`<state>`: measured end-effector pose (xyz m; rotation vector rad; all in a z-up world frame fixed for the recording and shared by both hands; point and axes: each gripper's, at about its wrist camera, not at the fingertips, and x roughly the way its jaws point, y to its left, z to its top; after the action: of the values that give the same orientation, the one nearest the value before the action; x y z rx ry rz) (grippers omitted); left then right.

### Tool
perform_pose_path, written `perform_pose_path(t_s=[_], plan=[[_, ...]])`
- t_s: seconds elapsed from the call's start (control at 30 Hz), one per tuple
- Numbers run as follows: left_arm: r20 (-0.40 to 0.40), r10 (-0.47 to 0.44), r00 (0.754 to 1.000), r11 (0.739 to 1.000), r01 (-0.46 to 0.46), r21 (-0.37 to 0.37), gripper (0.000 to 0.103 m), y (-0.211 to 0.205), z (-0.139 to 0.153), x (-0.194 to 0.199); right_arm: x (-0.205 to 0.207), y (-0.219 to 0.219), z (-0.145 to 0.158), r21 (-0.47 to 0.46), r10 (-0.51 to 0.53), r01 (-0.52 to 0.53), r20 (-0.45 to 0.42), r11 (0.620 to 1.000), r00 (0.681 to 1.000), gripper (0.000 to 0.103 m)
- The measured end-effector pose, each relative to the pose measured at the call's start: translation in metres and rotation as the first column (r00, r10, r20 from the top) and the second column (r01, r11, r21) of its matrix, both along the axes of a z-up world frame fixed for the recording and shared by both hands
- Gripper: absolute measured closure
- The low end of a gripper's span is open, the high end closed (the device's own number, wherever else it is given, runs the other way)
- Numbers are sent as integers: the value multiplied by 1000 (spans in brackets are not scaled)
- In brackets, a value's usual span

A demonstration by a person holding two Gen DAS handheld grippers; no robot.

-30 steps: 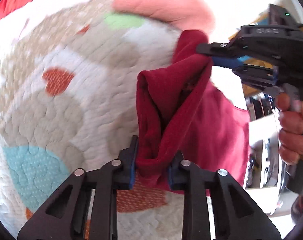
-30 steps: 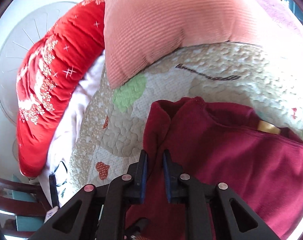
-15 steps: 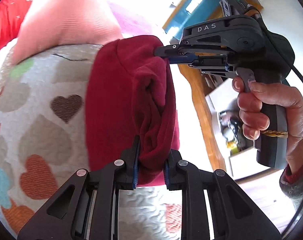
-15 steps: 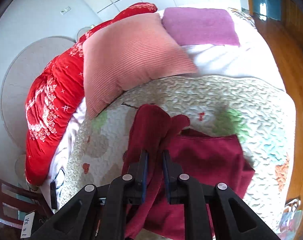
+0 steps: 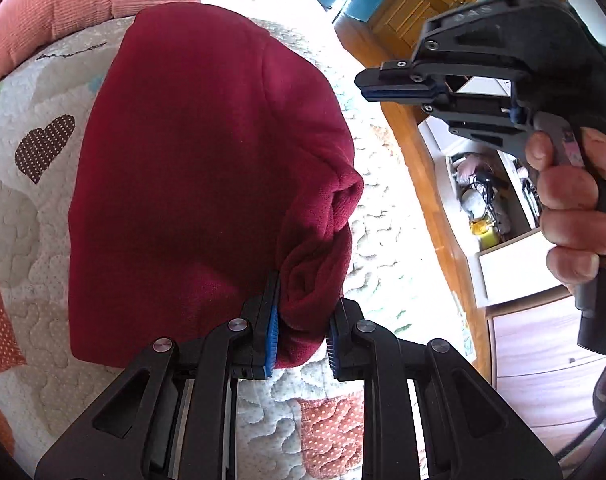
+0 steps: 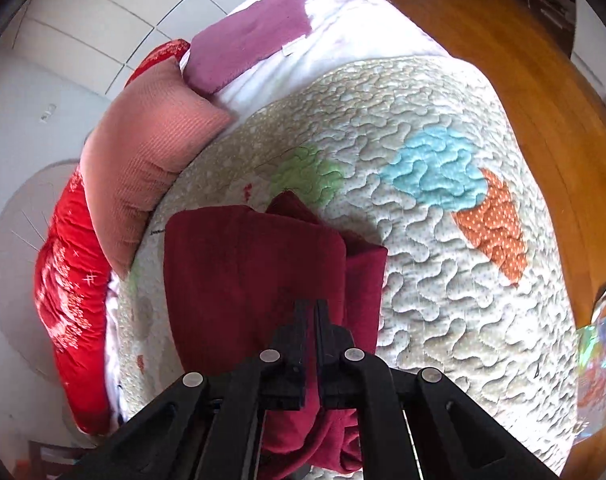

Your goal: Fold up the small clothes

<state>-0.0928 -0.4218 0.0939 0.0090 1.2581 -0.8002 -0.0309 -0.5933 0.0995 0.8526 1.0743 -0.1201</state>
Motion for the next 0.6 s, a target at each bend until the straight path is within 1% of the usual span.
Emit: perform_pose_path(t_s=[0.03,0.07,0.13,0.17,0.23,0.27,0.3,0.33,0.37,0.4,0.5,0.53,0.6], plan=[[2,-4,1000,1000,4,-1,85,1,2,1,-2,2,-1,12,12,-12,0,1000,1000,90],[2,-6,1000,1000,6,-3,85,1,4,-1,-3,5,-3,12,26,-26,-7,1000,1000,77],[2,-9,1000,1000,9,-9,85,4,6,1,-4,10,-8,10,37,-37,-8,999,999,66],[2,-12,1000,1000,12,-11,85,-3,9,3,-3,13,-12,11,36,-35,-13,999,999,65],[-2,-15,1000,1000,15,-8,85,-4,5,4,3,24,-24,10,60,-60,-41,998,997,66],[-8,-10,1000,1000,10,-4,85,-5,3,4,9,32,-29,-32,90,-92,-81,995,993,80],[-17,-3,1000,1000,3,0,85,-4,2,5,13,41,-33,-106,112,-127,-130,986,985,88],[-38,-1,999,1000,1,3,84,-4,0,4,16,48,-33,-185,131,-159,-154,970,979,89],[-61,-5,998,1000,5,4,84,-3,0,3,17,53,-34,-244,145,-185,-171,952,975,89],[-72,-15,997,1000,15,8,79,0,2,0,16,55,-36,-258,149,-194,-183,946,972,89],[-100,-61,993,998,61,-3,78,17,22,-6,4,46,-27,-221,112,-148,-168,964,979,89],[-86,-66,994,998,66,-3,75,26,30,-7,-2,41,-20,-219,102,-137,-164,966,981,89],[-20,-70,997,997,71,30,72,45,45,-7,-15,36,-3,-204,103,-130,-135,970,985,89]])
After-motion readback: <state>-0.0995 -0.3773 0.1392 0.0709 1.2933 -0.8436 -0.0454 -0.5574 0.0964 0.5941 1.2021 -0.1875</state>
